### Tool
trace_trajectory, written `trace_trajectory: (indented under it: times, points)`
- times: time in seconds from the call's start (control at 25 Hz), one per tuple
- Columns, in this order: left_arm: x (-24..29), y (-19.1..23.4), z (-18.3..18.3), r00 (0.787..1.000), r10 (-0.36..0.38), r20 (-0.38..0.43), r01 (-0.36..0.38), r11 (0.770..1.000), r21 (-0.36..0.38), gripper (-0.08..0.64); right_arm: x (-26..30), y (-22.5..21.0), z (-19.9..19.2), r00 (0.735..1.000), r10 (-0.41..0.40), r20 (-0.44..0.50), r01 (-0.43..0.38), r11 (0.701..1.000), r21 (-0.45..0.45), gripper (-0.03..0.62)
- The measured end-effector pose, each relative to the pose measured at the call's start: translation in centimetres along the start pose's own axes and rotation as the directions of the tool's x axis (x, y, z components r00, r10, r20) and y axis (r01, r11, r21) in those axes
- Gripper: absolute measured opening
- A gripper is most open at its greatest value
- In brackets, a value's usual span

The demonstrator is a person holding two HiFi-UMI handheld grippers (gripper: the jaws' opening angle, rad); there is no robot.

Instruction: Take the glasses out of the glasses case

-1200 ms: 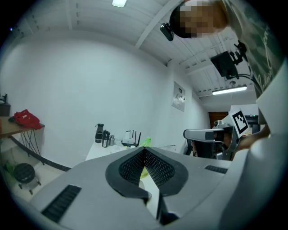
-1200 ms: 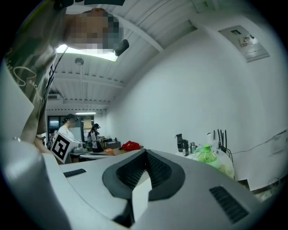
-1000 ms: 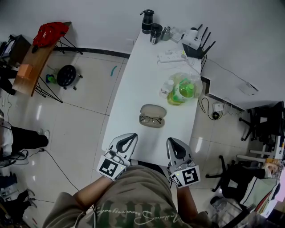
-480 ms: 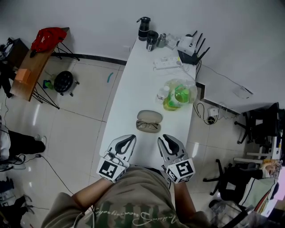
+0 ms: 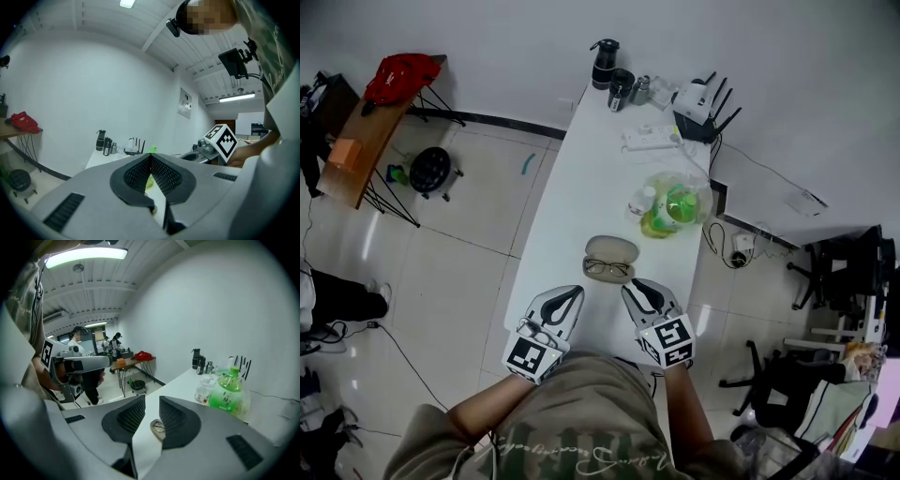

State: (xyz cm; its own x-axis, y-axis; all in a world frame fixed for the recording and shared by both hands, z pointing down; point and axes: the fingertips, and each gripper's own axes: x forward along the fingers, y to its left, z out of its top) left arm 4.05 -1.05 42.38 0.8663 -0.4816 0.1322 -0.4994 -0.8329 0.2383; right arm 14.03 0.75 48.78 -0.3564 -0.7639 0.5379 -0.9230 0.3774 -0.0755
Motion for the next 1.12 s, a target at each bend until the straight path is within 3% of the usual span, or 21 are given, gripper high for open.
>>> trace_trajectory:
  times: [0.24,0.36,0.44,0.52,0.64,0.88,1.12]
  points:
    - [0.0,0.1,-0.8,1.0,-0.014,-0.006,0.014,1.0,-0.008,0.008,2.6,0.2,-1.9,0.995,0.015,-0.101,-0.023,0.997,-0.078,0.092]
    - [0.2,0.2,-0.5,1.0,-0.02,0.01,0.02,1.0,-0.021,0.008,4.1,0.3,-3.0,0.983,0.056,-0.175,-0.081,0.987,-0.136,0.092]
    - [0.4,-0.3,-0.3,0.998,-0.056,0.039,0.057,0.998,-0.032,0.008,4.9,0.2,-3.8,0.975,0.088,-0.205,-0.119,0.982,-0.146,0.092]
    - [0.5,-0.9,-0.4,0.995,-0.083,0.046,0.083,0.997,0.003,0.008,5.7,-0.3,-4.8,0.965,0.096,-0.242,-0.133,0.98,-0.144,0.092]
    - [0.5,-1.3,-0.4,0.997,-0.069,0.039,0.067,0.996,0.06,0.008,7.1,-1.0,-6.7,0.949,0.118,-0.293,-0.159,0.98,-0.12,0.092]
    - [0.8,-0.3,-0.7,0.999,-0.037,0.015,0.037,0.999,0.027,0.008,8.6,-1.6,-9.4,0.915,0.158,-0.372,-0.213,0.971,-0.109,0.092]
    - [1.5,1.7,-0.6,1.0,0.0,0.013,0.0,0.999,0.04,0.008,10.7,-2.8,-11.0,0.866,0.142,-0.479,-0.28,0.932,-0.229,0.092]
